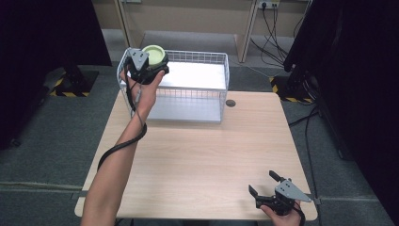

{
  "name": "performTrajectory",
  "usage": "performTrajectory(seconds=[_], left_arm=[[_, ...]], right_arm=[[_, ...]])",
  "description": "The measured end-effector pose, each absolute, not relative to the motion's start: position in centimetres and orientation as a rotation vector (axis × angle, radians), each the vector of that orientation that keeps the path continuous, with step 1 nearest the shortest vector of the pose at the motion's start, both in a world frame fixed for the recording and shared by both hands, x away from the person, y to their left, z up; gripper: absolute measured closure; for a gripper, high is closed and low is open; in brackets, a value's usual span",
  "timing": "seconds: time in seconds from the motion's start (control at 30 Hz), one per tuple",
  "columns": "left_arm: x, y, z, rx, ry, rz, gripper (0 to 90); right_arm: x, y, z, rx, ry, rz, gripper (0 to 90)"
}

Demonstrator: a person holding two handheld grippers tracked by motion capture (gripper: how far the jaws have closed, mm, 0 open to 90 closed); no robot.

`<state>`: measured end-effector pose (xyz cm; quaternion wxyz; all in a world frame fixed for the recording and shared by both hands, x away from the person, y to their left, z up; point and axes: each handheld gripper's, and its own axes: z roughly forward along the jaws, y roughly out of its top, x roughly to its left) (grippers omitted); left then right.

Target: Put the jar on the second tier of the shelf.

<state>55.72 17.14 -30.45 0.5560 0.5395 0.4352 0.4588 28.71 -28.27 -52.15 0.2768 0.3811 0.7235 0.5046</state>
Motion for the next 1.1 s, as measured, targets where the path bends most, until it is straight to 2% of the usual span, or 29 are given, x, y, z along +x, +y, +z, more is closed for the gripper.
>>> performTrajectory(seconds=[0.47,1.1], left_arm=[[57.9,15.8,-30.4,1.306,1.046,1.066,11.2],[60.3,15.6,-33.5,1.362,1.139,1.014,11.2]], right_arm=[[28.6,-28.2,-52.1,1.016,1.947,1.357,1.5],[28.6,-28.2,-52.2,1.007,1.95,1.363,1.5]])
